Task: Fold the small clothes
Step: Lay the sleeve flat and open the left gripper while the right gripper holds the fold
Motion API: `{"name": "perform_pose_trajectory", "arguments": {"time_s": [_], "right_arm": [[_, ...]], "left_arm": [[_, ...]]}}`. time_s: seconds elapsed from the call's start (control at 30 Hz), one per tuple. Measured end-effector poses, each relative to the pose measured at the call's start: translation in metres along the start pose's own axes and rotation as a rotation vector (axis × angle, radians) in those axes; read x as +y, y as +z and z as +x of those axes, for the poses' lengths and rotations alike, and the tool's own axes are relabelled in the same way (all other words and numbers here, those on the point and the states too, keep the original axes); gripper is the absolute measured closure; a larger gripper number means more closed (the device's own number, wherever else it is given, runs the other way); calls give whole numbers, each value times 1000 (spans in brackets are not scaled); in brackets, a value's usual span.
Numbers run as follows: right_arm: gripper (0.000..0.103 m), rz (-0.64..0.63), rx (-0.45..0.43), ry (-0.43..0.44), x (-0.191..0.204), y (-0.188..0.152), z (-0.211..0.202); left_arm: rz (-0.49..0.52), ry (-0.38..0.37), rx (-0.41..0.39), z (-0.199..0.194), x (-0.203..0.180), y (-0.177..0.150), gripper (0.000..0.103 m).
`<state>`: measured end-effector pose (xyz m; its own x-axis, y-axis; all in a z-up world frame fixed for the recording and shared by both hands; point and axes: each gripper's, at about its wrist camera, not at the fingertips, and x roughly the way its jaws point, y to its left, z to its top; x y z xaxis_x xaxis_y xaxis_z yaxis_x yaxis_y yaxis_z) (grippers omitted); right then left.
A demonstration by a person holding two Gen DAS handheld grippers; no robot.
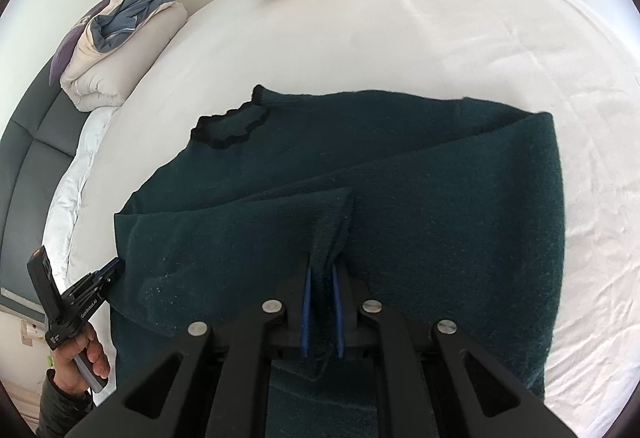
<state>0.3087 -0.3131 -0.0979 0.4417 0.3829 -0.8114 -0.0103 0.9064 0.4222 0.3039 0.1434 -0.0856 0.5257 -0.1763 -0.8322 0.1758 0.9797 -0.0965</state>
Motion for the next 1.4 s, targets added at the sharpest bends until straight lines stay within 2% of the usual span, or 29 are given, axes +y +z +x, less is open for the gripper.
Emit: {"name": "perform_pose_trajectory", "arguments": {"time_s": [0.07, 0.23, 0.3, 0.43, 0.5, 0.63, 0.83, 0.93, 1.0, 1.07, 1.13, 1.17, 1.2, 1.27, 1.33, 1.4], "right_arm": [[94, 19, 2, 14, -5, -1, 1], [95, 52, -4, 48, -14, -3, 2], [95, 56, -12, 54, -14, -2, 2], [95, 58, -18, 55, -14, -2, 4], [95, 60, -17, 59, -14, -2, 5], [95, 60, -21, 68, -15, -2, 6], [95, 80, -33, 76, -17, -5, 8], [95, 82, -36, 73, -17, -5, 7], [95, 77, -37, 73, -16, -6, 7], [94, 76, -36, 74, -15, -7, 6], [92, 70, -37, 80, -14, -8, 3], [92, 66, -37, 86, -14, -9, 3], [92, 66, -36, 91, -15, -10, 3], [92, 82, -32, 110, -19, -9, 5], [92, 100, -30, 129, -22, -9, 6], [92, 101, -33, 136, -23, -10, 6]], "left_arm": [[-12, -6, 0, -6, 3, 0, 89], [-137, -17, -66, -21, 36, 23, 89], [-120, -6, -62, -16, 36, 32, 89], [-74, 16, -4, 11, 24, 35, 89], [-38, 50, -10, 19, 20, 30, 89], [11, 85, -36, 8, 18, 13, 89], [136, 158, -102, -21, -1, -39, 90], [229, 195, -83, -22, -18, -59, 91], [228, 182, -84, -28, -17, -64, 91], [174, 152, -111, -43, -8, -61, 91], [76, 64, -164, -62, 7, -45, 91], [8, -22, -191, -70, 16, -35, 91], [-91, -155, -200, -71, 30, -21, 90], [-238, -347, -151, -59, 52, -1, 91], [-362, -520, -81, -26, 68, 16, 91], [-457, -545, -1, 11, 79, 20, 91]]}}
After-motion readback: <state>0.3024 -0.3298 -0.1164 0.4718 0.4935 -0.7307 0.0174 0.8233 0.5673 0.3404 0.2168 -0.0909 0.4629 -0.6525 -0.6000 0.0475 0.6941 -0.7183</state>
